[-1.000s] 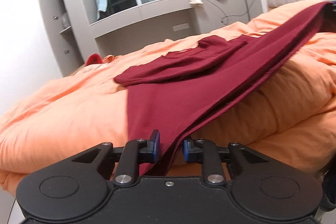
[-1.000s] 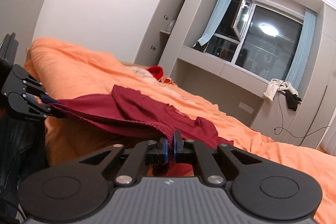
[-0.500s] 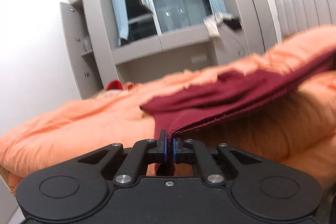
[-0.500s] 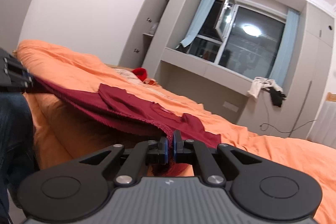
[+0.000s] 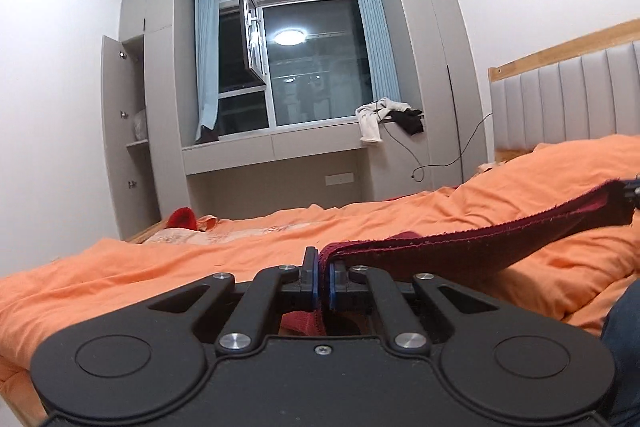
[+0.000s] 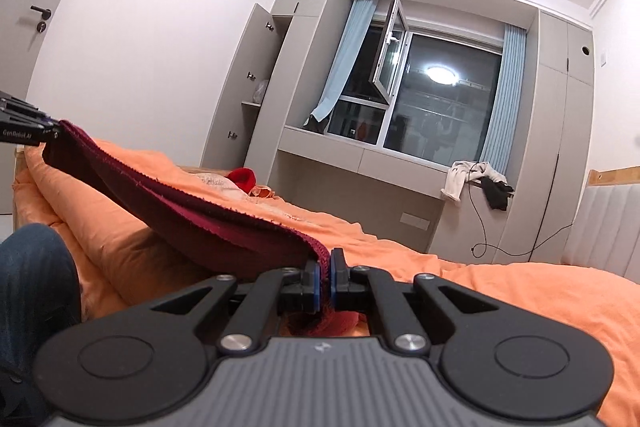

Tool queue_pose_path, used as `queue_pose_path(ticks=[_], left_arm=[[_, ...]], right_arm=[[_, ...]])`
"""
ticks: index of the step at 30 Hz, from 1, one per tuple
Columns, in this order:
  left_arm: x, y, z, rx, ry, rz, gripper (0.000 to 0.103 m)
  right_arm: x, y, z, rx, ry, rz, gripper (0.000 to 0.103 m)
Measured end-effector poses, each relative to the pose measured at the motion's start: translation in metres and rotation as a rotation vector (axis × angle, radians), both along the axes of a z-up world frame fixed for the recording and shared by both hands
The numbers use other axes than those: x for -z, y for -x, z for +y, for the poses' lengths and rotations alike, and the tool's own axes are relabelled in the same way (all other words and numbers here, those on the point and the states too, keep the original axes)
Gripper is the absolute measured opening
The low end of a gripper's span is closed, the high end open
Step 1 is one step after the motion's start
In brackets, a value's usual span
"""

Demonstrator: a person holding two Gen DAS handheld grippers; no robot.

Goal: Fold small clothes

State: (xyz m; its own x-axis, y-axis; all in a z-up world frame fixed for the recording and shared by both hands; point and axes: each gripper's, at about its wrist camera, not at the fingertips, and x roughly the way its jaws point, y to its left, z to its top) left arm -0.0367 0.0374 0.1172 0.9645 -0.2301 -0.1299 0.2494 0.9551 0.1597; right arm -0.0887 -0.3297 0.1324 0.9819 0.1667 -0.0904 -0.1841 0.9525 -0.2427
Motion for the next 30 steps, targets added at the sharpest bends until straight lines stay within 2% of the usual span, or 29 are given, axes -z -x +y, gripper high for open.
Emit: queue_pose_path(ticks=[4, 8, 12, 16, 23, 27, 30], left_arm=[[-0.016, -0.025, -0.006, -0.029, -0.007, -0.033, 0.004], [-0.033, -0.074, -0.016, -0.057, 0.003, -0.044, 0.005], [-0.047, -0.137, -0.026, -0.09, -0.007, -0.059, 0.005], [-0.053, -0.209, -0.033, -0.13, 0.0, -0.02, 0.005], [-0.031, -0.325, -0.028, -0.172, 0.041, 0.097, 0.005], [-0.008, -0.379, -0.028, -0.186, 0.053, 0.161, 0.005], [0.009, -0.41, -0.03, -0.209, 0.056, 0.209, 0.005]], right_arm=[[-0.013, -0.022, -0.003, -0.007, 0.003, -0.024, 0.005], [-0.027, -0.061, 0.001, 0.013, 0.052, -0.081, 0.005], [-0.044, -0.127, 0.007, 0.04, 0.072, -0.1, 0.005], [-0.048, -0.202, 0.012, 0.044, 0.069, -0.074, 0.005], [-0.025, -0.317, 0.013, 0.034, 0.043, 0.004, 0.005], [0.0, -0.362, 0.017, 0.047, 0.073, 0.047, 0.006], [0.018, -0.389, 0.017, 0.054, 0.05, 0.085, 0.006]])
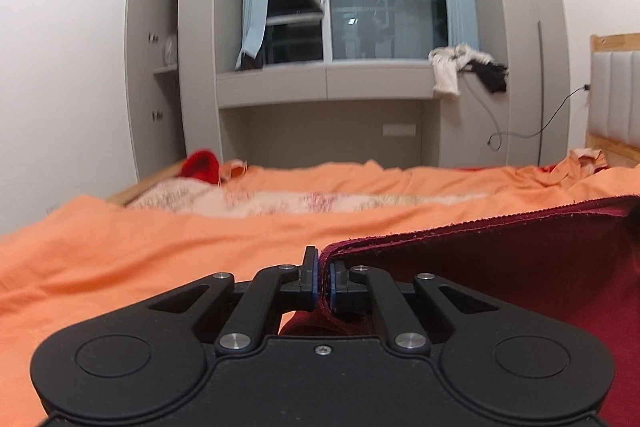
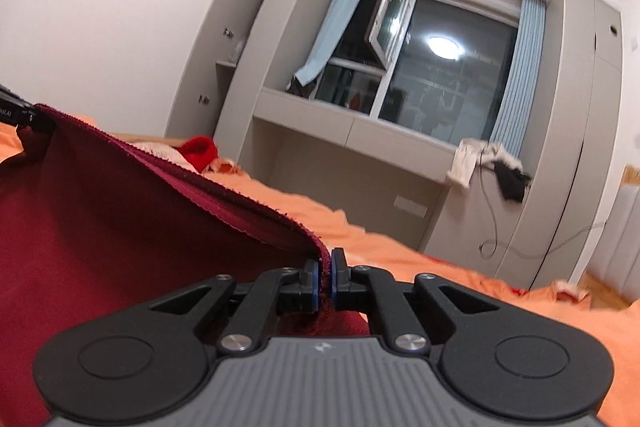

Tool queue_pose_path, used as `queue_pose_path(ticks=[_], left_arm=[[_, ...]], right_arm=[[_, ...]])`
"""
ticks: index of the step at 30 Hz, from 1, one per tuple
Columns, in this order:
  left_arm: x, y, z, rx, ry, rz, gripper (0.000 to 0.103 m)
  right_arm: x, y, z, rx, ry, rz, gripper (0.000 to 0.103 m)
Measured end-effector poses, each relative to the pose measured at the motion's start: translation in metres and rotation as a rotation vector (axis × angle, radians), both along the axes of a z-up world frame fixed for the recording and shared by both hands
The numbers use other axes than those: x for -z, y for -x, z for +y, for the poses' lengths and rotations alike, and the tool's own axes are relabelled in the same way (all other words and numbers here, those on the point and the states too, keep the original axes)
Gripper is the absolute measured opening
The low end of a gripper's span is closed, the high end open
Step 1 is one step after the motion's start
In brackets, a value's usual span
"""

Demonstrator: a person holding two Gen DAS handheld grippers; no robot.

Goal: Fold small clothes

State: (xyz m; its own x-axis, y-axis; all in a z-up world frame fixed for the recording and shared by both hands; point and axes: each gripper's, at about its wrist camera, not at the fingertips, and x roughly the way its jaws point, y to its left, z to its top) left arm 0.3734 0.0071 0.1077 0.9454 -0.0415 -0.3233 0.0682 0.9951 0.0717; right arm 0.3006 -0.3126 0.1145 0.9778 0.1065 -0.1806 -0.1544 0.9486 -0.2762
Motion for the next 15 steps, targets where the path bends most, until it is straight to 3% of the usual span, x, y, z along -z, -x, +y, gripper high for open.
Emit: queue_pose_path(ticks=[5, 10, 15], left_arm=[[0.026, -0.042, 0.0, -0.053, 0.048, 0.076, 0.005], [0.051, -0.067, -0.002, -0.065, -0.012, 0.168, 0.005], [0.071, -0.087, 0.003, -0.069, -0.002, 0.252, 0.006]], right_arm=[[0.027, -0.034, 0.002, -0.002, 0.051, 0.085, 0.006], [0.051, -0.059, 0.008, -0.012, 0.089, 0.168, 0.006], [0.062, -0.079, 0.011, -0.006, 0.096, 0.23, 0.009]])
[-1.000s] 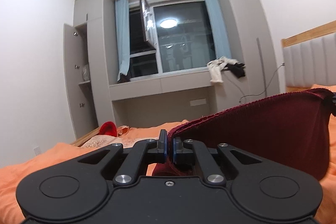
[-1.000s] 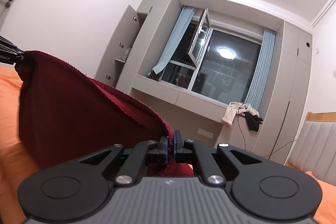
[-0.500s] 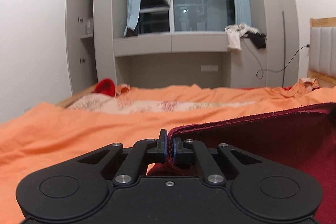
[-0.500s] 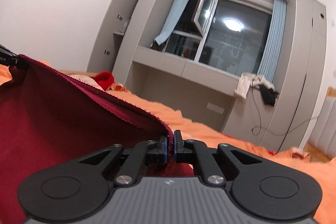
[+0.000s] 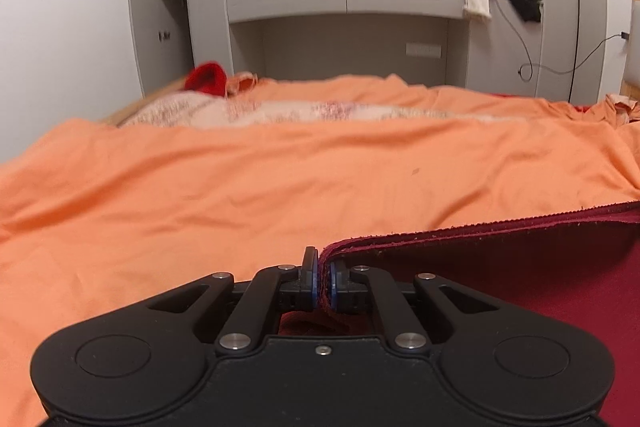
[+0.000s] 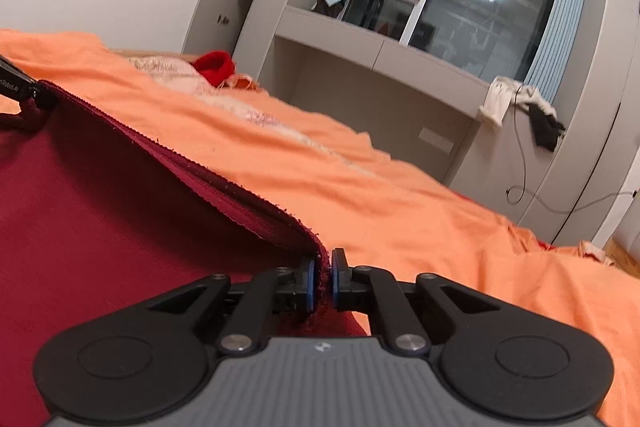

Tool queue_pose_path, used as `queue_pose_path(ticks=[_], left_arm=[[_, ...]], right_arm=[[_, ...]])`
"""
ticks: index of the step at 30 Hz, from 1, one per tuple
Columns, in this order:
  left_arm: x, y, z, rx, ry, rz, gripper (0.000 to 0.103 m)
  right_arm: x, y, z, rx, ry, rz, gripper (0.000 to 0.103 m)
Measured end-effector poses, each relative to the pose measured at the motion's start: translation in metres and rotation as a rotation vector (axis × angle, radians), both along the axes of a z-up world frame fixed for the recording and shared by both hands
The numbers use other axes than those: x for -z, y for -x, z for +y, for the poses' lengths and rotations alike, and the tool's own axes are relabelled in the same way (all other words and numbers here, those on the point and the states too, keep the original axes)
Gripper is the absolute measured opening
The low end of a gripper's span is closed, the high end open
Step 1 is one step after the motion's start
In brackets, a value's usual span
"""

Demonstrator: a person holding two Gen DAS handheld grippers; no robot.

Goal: Fold small clothes

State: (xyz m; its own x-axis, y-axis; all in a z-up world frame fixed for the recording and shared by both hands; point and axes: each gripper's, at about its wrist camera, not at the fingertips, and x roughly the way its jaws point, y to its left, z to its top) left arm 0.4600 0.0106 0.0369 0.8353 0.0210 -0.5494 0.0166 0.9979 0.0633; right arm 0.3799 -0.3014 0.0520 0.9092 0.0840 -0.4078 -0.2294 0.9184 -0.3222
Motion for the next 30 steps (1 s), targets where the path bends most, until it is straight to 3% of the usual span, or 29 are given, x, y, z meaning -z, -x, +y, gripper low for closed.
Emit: queue_pose_path(ticks=[5, 9, 16, 17, 22, 24, 30], left_arm=[[0.009, -0.004, 0.006, -0.005, 0.034, 0.033, 0.009], [0.01, -0.004, 0.009, -0.019, 0.053, 0.049, 0.021], [0.006, 0.0, 0.018, -0.052, 0.13, 0.052, 0.043], [0.005, 0.001, 0.019, -0.054, 0.135, 0.049, 0.047], [-0.006, 0.014, 0.02, -0.057, 0.143, 0.001, 0.092], [-0.011, 0.019, 0.024, -0.058, 0.156, -0.018, 0.102], [-0.01, 0.024, 0.035, -0.031, 0.192, 0.001, 0.102]], right_arm=[[0.005, -0.006, -0.003, 0.022, -0.012, 0.019, 0.027], [0.004, -0.008, -0.011, 0.037, -0.043, 0.027, 0.039], [-0.002, -0.007, -0.018, 0.061, -0.064, 0.033, 0.09], [-0.002, -0.005, -0.018, 0.062, -0.068, 0.033, 0.091], [-0.002, -0.002, -0.018, 0.052, -0.047, 0.037, 0.103], [-0.001, -0.002, -0.018, 0.06, -0.036, 0.039, 0.103], [0.008, -0.004, -0.027, 0.145, -0.032, 0.046, 0.103]])
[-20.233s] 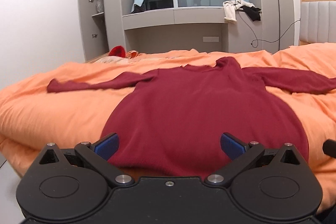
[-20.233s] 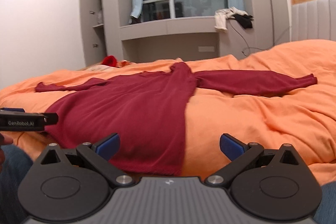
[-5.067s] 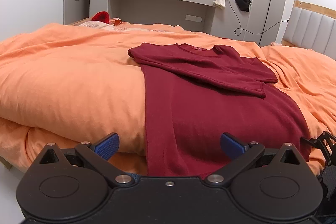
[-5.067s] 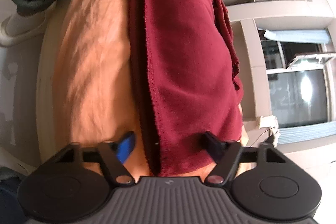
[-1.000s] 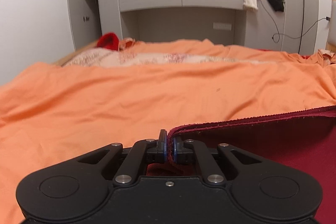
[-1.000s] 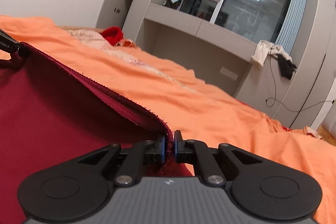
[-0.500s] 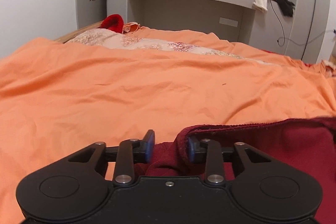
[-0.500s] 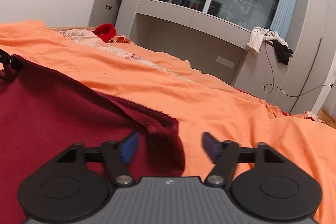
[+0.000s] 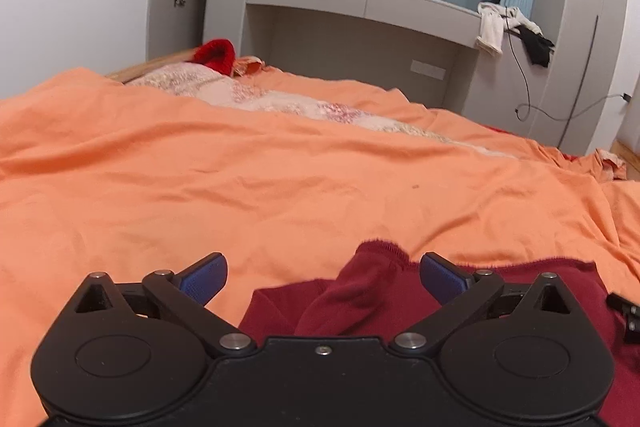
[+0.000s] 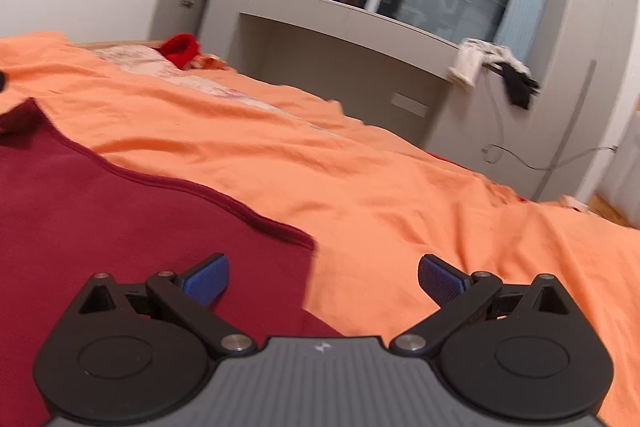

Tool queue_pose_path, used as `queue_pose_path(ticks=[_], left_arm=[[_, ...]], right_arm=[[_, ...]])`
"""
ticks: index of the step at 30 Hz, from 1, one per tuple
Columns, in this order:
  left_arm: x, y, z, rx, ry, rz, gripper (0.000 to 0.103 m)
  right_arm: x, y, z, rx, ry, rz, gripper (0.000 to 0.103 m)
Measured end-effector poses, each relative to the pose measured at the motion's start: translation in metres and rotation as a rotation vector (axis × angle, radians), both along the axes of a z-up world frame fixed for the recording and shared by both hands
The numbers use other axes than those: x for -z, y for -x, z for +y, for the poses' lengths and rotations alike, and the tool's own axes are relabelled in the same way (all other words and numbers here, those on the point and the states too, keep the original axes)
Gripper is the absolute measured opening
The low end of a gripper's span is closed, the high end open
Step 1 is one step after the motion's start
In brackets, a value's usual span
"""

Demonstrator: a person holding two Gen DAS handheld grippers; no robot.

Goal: Fold small clothes

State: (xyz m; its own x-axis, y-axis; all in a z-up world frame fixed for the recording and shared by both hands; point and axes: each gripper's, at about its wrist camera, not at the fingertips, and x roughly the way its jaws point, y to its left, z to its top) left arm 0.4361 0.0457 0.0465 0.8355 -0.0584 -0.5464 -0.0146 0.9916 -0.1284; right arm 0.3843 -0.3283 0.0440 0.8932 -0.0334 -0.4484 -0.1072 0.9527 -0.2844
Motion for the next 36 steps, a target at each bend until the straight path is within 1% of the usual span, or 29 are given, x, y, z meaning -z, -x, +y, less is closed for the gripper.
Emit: queue_pose_path(ticks=[2, 6, 7, 8, 12, 15, 17, 20, 23, 25, 27, 30, 31, 34, 36], left_arm=[[0.007, -0.001, 0.0, -0.011, -0.034, 0.021, 0.102], [0.019, -0.009, 0.006, -0.095, -0.116, 0.076, 0.102], [0.02, -0.011, 0.011, -0.118, -0.122, 0.087, 0.102], [0.021, -0.013, 0.016, -0.142, -0.115, 0.097, 0.102], [0.022, -0.015, 0.041, -0.223, -0.034, 0.11, 0.102], [0.023, -0.014, 0.055, -0.272, -0.005, 0.132, 0.102], [0.021, -0.009, 0.062, -0.287, 0.007, 0.124, 0.102], [0.012, 0.007, 0.067, -0.286, 0.005, 0.084, 0.102], [0.004, 0.027, 0.067, -0.26, 0.023, 0.034, 0.102], [0.0, 0.037, 0.059, -0.187, 0.035, 0.004, 0.102], [-0.001, 0.042, 0.045, -0.115, 0.004, -0.013, 0.102], [0.002, 0.038, 0.027, -0.081, -0.069, 0.001, 0.102], [0.005, 0.035, 0.025, -0.078, -0.079, 0.01, 0.102], [0.012, 0.017, 0.025, -0.101, -0.071, 0.059, 0.102], [0.019, 0.001, 0.029, -0.116, -0.05, 0.101, 0.102]], right_arm=[[0.003, -0.001, -0.006, 0.057, 0.015, -0.003, 0.103], [0.007, 0.002, -0.024, 0.161, 0.003, 0.002, 0.103], [0.008, 0.003, -0.029, 0.181, -0.006, 0.004, 0.103], [0.008, 0.005, -0.034, 0.198, -0.016, 0.006, 0.103], [0.007, 0.017, -0.052, 0.237, -0.075, -0.004, 0.103], [0.001, 0.028, -0.06, 0.239, -0.133, -0.013, 0.103], [-0.004, 0.038, -0.062, 0.226, -0.181, -0.016, 0.103], [-0.014, 0.053, -0.063, 0.186, -0.237, -0.02, 0.103], [-0.021, 0.07, -0.059, 0.147, -0.248, -0.029, 0.103], [-0.024, 0.081, -0.053, 0.122, -0.246, -0.028, 0.103], [-0.024, 0.089, -0.044, 0.109, -0.238, -0.026, 0.103], [-0.025, 0.094, -0.032, 0.073, -0.235, -0.014, 0.103], [-0.025, 0.093, -0.029, 0.053, -0.241, -0.005, 0.103], [-0.025, 0.089, -0.023, -0.024, -0.277, 0.014, 0.103], [-0.023, 0.083, -0.024, -0.043, -0.322, 0.033, 0.102]])
